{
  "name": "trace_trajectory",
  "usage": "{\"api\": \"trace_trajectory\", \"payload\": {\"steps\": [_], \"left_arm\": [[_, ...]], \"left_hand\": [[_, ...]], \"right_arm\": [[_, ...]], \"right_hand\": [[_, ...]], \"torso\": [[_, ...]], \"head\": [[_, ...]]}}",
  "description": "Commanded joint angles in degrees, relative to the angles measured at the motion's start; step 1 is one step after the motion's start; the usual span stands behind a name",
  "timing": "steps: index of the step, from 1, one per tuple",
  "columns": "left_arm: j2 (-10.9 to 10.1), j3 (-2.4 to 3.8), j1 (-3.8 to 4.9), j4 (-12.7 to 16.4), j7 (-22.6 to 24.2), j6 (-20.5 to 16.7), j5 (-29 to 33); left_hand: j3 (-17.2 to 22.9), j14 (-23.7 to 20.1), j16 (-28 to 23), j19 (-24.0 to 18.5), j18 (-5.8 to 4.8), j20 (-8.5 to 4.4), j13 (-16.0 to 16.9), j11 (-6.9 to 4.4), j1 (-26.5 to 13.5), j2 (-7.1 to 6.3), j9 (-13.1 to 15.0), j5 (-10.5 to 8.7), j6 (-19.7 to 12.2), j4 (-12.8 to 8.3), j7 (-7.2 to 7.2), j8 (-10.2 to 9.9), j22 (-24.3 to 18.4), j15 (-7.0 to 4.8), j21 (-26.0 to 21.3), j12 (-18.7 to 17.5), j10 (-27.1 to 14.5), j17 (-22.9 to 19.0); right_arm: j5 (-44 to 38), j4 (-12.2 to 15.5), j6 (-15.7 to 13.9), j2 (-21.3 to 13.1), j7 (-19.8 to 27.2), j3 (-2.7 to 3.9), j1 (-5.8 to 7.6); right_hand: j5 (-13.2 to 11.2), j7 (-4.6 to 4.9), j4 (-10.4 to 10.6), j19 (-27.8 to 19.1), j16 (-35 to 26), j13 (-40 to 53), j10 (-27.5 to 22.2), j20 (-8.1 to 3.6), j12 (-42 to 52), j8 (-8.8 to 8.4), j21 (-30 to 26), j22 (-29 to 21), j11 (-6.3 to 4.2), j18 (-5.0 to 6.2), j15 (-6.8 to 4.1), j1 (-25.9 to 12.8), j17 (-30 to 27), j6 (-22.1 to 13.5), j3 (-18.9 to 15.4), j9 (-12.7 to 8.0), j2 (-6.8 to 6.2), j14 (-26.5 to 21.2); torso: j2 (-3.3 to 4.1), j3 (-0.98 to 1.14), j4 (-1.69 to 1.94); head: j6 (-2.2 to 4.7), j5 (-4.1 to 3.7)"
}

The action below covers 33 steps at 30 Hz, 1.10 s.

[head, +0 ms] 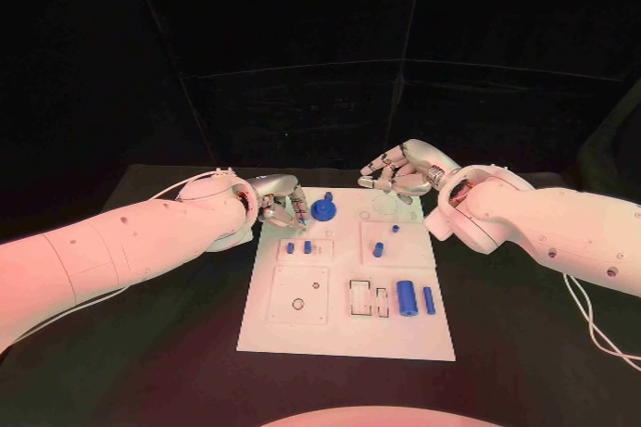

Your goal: Assemble the parts on the task board

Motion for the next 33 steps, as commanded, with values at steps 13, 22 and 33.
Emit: {"api": "trace_trajectory", "payload": {"steps": [13, 22, 33], "left_arm": [[1.06, 0.0, -0.17, -1.21, -0.51, 1.84, -0.38], [1.37, -0.3, -0.32, -1.31, -0.48, 2.3, -0.38], [1.69, -1.03, -0.38, -1.66, -0.75, 3.03, -0.38]], "left_hand": [[0.25, 0.09, -0.03, 0.14, -0.58, -0.05, -0.14, -0.06, -0.66, 0.08, -0.11, 0.02, 0.37, 0.2, -0.05, -0.27, -0.19, -0.12, -0.17, -0.27, 0.46, -0.34], [0.24, 0.01, -0.17, 0.07, -0.55, -0.05, -0.15, -0.05, -0.73, 0.07, -0.12, 0.01, 0.4, 0.23, -0.05, -0.3, -0.33, -0.12, -0.32, -0.31, 0.51, -0.63], [0.19, -0.07, -0.22, -0.01, -0.53, -0.03, -0.21, -0.05, -0.82, -0.07, -0.16, 0.01, 0.4, 0.2, -0.06, -0.4, -0.42, -0.11, -0.43, -0.45, 0.54, -0.76]], "right_arm": [[0.12, -0.03, -0.3, 0.16, 0.62, 0.03, 0.09], [0.12, -0.07, -0.26, 0.2, 0.61, 0.03, 0.09], [0.12, -0.09, -0.25, 0.22, 0.61, 0.03, 0.09]], "right_hand": [[0.26, 0.06, 0.05, -0.31, -0.29, -0.02, -0.17, -0.09, 0.01, 0.18, -0.39, -0.1, 0.03, 1.12, 0.16, -0.02, -0.06, -0.38, -0.3, 0.07, 0.74, -0.06], [0.26, 0.06, 0.05, -0.31, -0.29, -0.02, -0.17, -0.09, 0.01, 0.18, -0.39, -0.1, 0.03, 1.12, 0.16, -0.02, -0.06, -0.38, -0.3, 0.07, 0.74, -0.06], [0.26, 0.06, 0.05, -0.31, -0.29, -0.02, -0.17, -0.09, 0.01, 0.18, -0.39, -0.1, 0.03, 1.12, 0.16, -0.02, -0.06, -0.38, -0.3, 0.07, 0.74, -0.06]], "torso": [[-0.02, 0.0, 0.07], [-0.03, 0.01, 0.04], [-0.04, 0.02, 0.05]], "head": [[-0.17, -0.03], [-0.25, -0.03], [-0.3, -0.08]]}}
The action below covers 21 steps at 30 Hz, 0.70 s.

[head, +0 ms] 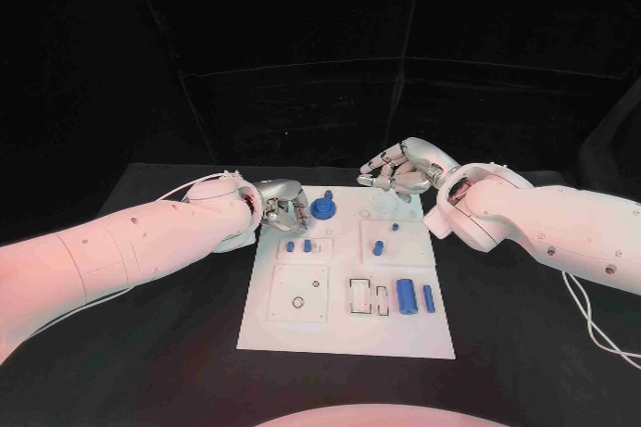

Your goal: Assemble the parts on the task board

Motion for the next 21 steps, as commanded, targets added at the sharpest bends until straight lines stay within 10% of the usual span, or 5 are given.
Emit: {"api": "trace_trajectory", "payload": {"steps": [1, 21], "left_arm": [[0.11, -0.13, -0.03, -0.12, -0.3, 1.17, -0.19], [0.52, -0.35, -0.12, 0.07, 0.18, 0.09, -0.18]], "left_hand": [[0.19, -0.08, -0.22, -0.02, -0.53, -0.03, -0.08, 0.16, -0.48, -0.13, -0.07, 0.01, 0.4, 0.2, -0.05, -0.42, -0.08, -0.11, -0.22, -0.36, 0.34, -0.13], [0.07, -0.26, -0.27, -0.24, -0.52, 0.11, -0.39, 0.46, -0.86, -0.7, -0.41, 0.01, -0.2, 0.1, 0.18, -1.19, -0.13, 0.1, -0.42, -1.34, -0.26, -0.42]], "right_arm": [[0.12, 0.06, -0.26, 0.05, 0.53, 0.03, 0.1], [0.12, 0.07, -0.25, 0.07, 0.54, 0.03, 0.1]], "right_hand": [[0.26, 0.06, 0.05, -0.31, -0.28, -0.01, -0.17, -0.09, 0.01, 0.18, -0.39, -0.06, 0.03, 1.11, 0.16, -0.02, -0.06, -0.39, -0.3, 0.08, 0.74, -0.06], [0.26, 0.06, 0.05, -0.31, -0.28, -0.01, -0.17, -0.09, 0.01, 0.18, -0.39, -0.06, 0.03, 1.11, 0.16, -0.02, -0.06, -0.39, -0.3, 0.08, 0.74, -0.06]], "torso": [[-0.01, 0.01, -0.01], [-0.02, 0.01, 0.0]], "head": [[-0.03, -0.03], [-0.1, -0.16]]}}
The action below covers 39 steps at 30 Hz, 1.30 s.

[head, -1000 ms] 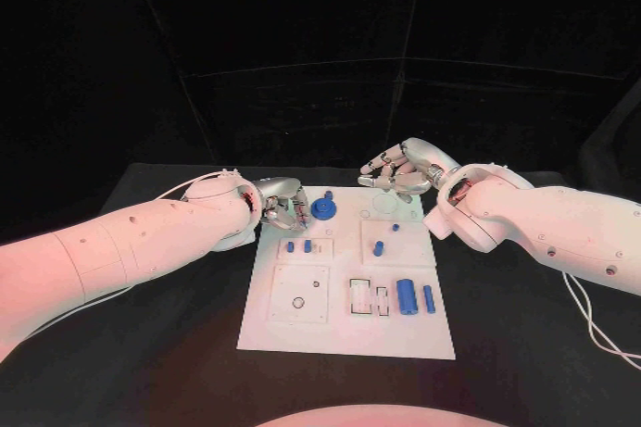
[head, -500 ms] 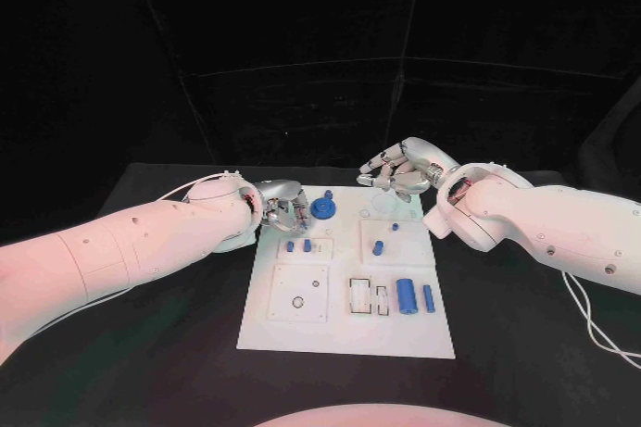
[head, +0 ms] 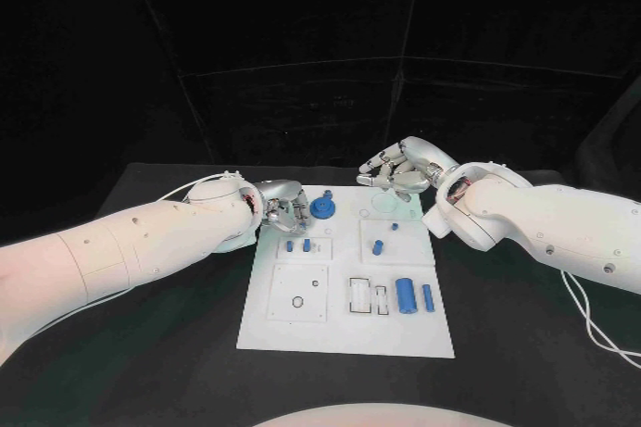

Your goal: Assemble the parts on the task board

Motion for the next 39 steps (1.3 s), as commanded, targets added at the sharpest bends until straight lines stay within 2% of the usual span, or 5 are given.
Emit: {"api": "trace_trajectory", "payload": {"steps": [1, 12, 31, 39], "left_arm": [[0.17, -0.09, -0.13, 0.23, 0.24, 0.26, -0.11], [0.18, -0.1, -0.14, 0.41, -0.05, -0.45, -0.11], [0.08, -0.1, -0.16, 0.99, -0.79, -1.13, -0.11], [0.07, -0.1, -0.18, 0.84, -1.52, -0.95, -0.11]], "left_hand": [[0.05, -0.28, -0.26, -0.25, -0.52, 0.14, -0.12, 0.48, -0.55, -0.39, -0.11, 0.01, -0.28, 0.1, 0.22, -0.41, 0.03, 0.14, -0.2, -0.44, -0.34, -0.06], [-0.39, -0.39, -0.19, -0.45, -0.49, 0.46, -0.19, 1.0, -1.11, -1.12, -0.47, 0.02, -1.38, 0.1, 0.53, -1.31, -0.12, 0.56, -0.48, -1.26, -1.98, -0.29], [-1.08, -0.4, -0.07, -0.5, -0.43, 0.59, 0.11, 1.0, -1.69, -1.52, -0.44, 0.03, -1.25, 0.28, 0.47, -1.33, -0.16, 0.62, -0.59, -0.79, -2.19, -0.35], [-2.19, -0.56, -0.11, -0.64, -0.37, 0.72, 0.25, 1.21, -2.31, -2.07, -0.5, 0.04, -1.55, 0.5, 0.55, -1.5, -0.35, 0.76, -0.89, -0.58, -3.63, -0.77]], "right_arm": [[0.12, 0.08, -0.24, 0.04, 0.52, 0.03, 0.1], [0.12, 0.05, -0.21, 0.0, 0.45, 0.03, 0.1], [0.12, -0.04, -0.12, 0.04, 0.44, 0.03, 0.1], [0.12, -0.04, -0.14, 0.03, 0.44, 0.03, 0.1]], "right_hand": [[0.26, 0.06, 0.05, -0.31, -0.28, -0.01, -0.17, -0.09, 0.01, 0.18, -0.39, -0.06, 0.03, 1.11, 0.16, -0.02, -0.06, -0.39, -0.3, 0.09, 0.74, -0.06], [0.26, 0.06, 0.05, -0.31, -0.28, -0.01, -0.17, -0.09, 0.01, 0.18, -0.39, -0.06, 0.03, 1.11, 0.16, -0.02, -0.06, -0.39, -0.3, 0.09, 0.74, -0.06], [0.26, 0.06, 0.05, -0.31, -0.28, -0.01, -0.17, -0.09, 0.01, 0.18, -0.39, -0.06, 0.03, 1.11, 0.16, -0.02, -0.06, -0.39, -0.3, 0.09, 0.74, -0.06], [0.27, 0.06, 0.03, -0.32, -0.41, -0.12, -0.25, -0.09, 0.01, 0.25, -0.51, -0.19, 0.02, 1.13, 0.15, 0.05, -0.19, -0.41, -0.39, 0.09, 0.83, -0.09]], "torso": [[-0.02, 0.0, 0.0], [-0.02, -0.02, 0.02], [0.0, 0.01, 0.02], [0.0, 0.01, 0.03]], "head": [[-0.02, -0.02], [0.01, -0.14], [-0.09, -0.23], [-0.06, -0.22]]}}
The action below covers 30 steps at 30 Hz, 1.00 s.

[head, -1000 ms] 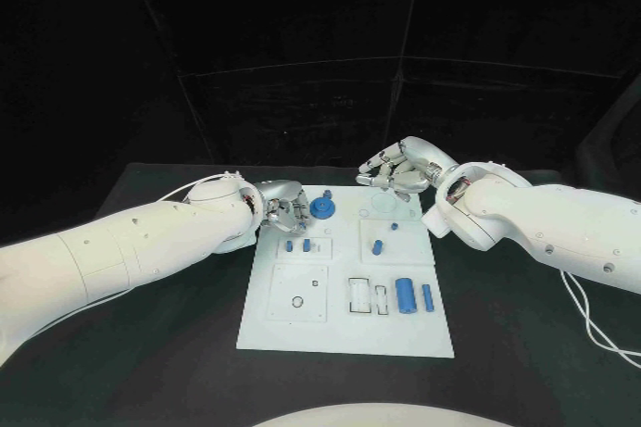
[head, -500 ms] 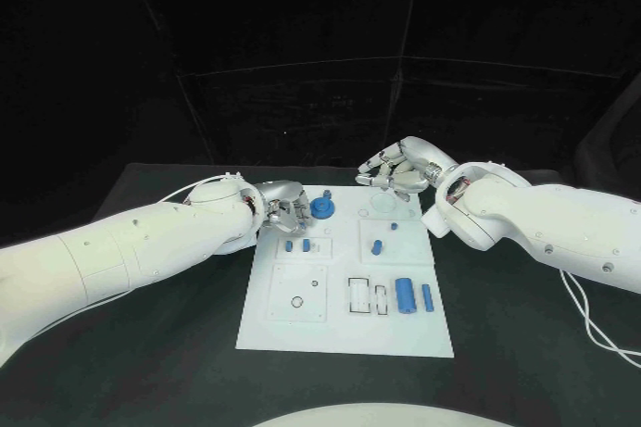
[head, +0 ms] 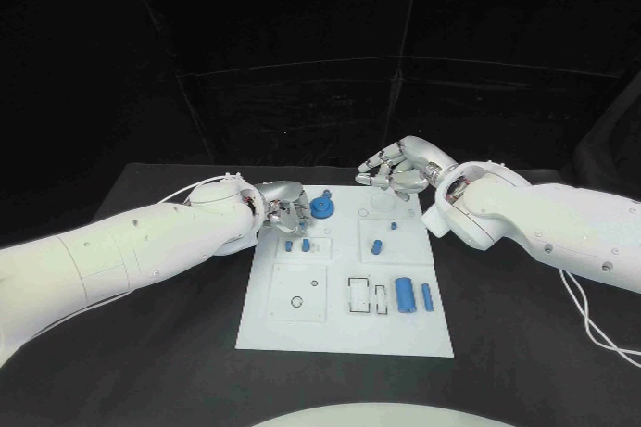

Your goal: Assemble the parts on the task board

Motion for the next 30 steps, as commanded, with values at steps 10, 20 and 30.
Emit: {"api": "trace_trajectory", "payload": {"steps": [10, 20, 30], "left_arm": [[-0.01, 0.03, 0.01, 0.11, -0.75, -0.18, -0.06], [-0.86, 0.04, -0.11, 0.83, 1.15, -3.89, 0.05], [-4.02, 0.26, -0.13, 2.96, 5.29, -8.28, 7.87]], "left_hand": [[-1.54, -0.27, -0.08, -0.35, -0.34, 0.54, 0.08, 0.26, -0.63, -0.65, -0.22, 0.05, -1.35, 0.08, 0.2, -0.67, -0.18, 0.59, -0.43, 0.48, -2.41, -0.41], [-3.22, -0.45, -0.18, -0.48, -0.2, 0.87, 0.32, 0.76, 0.03, -0.84, -0.36, 0.05, -3.78, -0.31, 0.1, -2.04, -0.73, 0.96, -1.13, 1.33, -6.5, -1.24], [-4.53, -0.87, -0.7, -1.56, 0.41, 1.25, 0.39, 1.24, 0.55, -0.44, -0.28, 0.08, -4.85, -0.41, 0.42, -2.92, -3.49, 1.32, -4.1, 2.4, -10.2, -2.66]], "right_arm": [[0.12, 0.05, -0.17, 0.03, 0.46, 0.03, 0.1], [0.07, -0.43, 0.01, -0.03, 0.08, 0.03, 0.1], [-8.14, -2.76, 2.99, -0.45, -2.01, 0.02, 0.1]], "right_hand": [[0.27, 0.06, 0.03, -0.32, -0.2, -0.06, -0.25, -0.09, 0.01, 0.25, -0.16, -0.06, 0.02, 1.14, 0.15, -0.19, -0.06, -0.41, -0.39, 0.09, 0.59, -0.09], [0.27, 0.06, 0.03, -0.58, -0.44, -0.47, -0.52, -0.09, -0.33, 0.26, -0.42, -0.52, 0.03, 1.22, 0.15, -0.18, -0.35, -0.42, -0.43, 0.09, 0.59, -0.17], [-4.12, 0.27, -2.7, -5.95, -9.89, -13.8, -6.16, -0.15, -16.23, 1.54, -8.3, -11.12, 0.68, 3.01, 0.35, 9.21, -10.1, 0.88, 3.04, 0.1, 1.54, -3.58]], "torso": [[0.0, -0.02, 0.01], [-0.03, -0.07, 0.07], [-0.09, -0.09, 0.02]], "head": [[0.03, 0.01], [0.1, -0.02], [0.27, -0.18]]}}
